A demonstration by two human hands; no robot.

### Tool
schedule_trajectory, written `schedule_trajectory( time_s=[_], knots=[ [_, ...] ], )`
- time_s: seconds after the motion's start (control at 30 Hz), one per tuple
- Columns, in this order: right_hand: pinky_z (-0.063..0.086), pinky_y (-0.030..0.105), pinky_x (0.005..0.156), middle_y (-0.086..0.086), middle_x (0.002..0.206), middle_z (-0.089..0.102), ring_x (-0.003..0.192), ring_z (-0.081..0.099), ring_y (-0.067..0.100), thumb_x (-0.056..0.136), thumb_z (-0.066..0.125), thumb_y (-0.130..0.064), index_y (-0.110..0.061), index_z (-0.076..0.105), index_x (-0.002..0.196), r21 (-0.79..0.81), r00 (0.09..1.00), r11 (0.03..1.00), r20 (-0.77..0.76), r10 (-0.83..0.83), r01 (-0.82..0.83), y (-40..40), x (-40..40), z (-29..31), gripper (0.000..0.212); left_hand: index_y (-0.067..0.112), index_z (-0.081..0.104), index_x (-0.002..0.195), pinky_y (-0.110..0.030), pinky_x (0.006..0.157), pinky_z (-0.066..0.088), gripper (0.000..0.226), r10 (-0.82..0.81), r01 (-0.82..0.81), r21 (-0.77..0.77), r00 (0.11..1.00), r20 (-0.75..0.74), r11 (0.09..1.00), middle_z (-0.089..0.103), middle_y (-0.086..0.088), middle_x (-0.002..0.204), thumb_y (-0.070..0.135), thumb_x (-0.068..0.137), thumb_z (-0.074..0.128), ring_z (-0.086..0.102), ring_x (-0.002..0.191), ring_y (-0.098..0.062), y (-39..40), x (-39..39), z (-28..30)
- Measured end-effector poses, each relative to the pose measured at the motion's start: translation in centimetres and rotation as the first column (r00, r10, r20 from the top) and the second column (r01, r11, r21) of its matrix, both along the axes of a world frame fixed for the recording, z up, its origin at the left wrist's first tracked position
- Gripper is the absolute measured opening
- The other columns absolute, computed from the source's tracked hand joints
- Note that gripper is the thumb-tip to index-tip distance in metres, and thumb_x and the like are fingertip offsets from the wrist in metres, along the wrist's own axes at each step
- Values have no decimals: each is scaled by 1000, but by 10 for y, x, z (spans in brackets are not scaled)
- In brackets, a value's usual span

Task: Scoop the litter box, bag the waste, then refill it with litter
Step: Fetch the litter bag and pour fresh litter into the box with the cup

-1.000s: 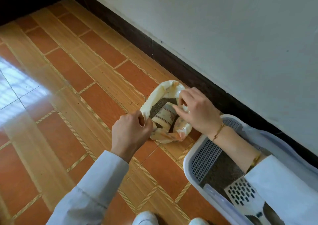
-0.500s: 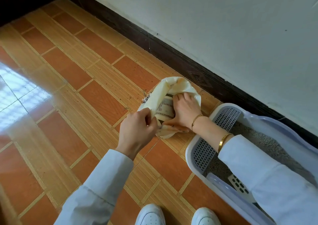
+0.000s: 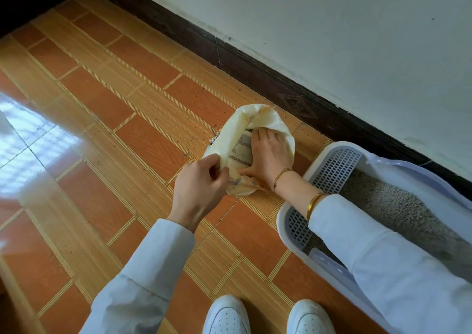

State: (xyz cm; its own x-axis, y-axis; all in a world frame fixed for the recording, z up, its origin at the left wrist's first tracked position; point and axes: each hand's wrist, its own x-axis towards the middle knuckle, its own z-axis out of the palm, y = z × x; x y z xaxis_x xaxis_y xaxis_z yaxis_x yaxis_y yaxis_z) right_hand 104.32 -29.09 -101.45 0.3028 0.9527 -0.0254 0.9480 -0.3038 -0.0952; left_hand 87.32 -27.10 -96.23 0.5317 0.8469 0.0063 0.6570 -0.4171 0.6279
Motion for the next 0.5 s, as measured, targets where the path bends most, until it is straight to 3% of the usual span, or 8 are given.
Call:
schedule_trajectory(
  time_s=[0.13,0.27,0.4,0.5],
  knots=[
    [34,36,100,11,119,53,113,49,27,59,70,-71,-7,50,114,-91,990,993,-123,67,-79,-5,9,-1,87,17,27,58,-28,48,23,38,2,0,-35,999,35,999,26,3,49,17,82,57,22,48,-17,-4,4,0],
    [49,34,80,6,97,63,94,61,24,60,62,-80,-12,53,102,-209,908,977,-417,-43,-50,-12,19,4,80,16,29,58,-27,47,22,40,-7,8,-29,999,39,1000,26,4,48,18,85,59,22,47,-15,-9,6,1],
    [49,38,93,4,116,64,108,60,22,69,59,-77,-14,55,124,-228,803,970,-592,-73,-79,-17,39,20,84,14,36,60,-32,47,26,38,-3,7,-44,996,87,999,32,3,48,21,90,58,28,46,-16,-11,5,5],
    [50,39,95,2,118,65,108,59,19,74,58,-73,-15,58,123,-223,734,972,-672,-103,-68,-25,51,25,76,13,43,62,-32,47,28,34,18,-6,-80,989,150,997,36,5,50,24,92,56,31,46,-15,-17,10,9]
  ],
)
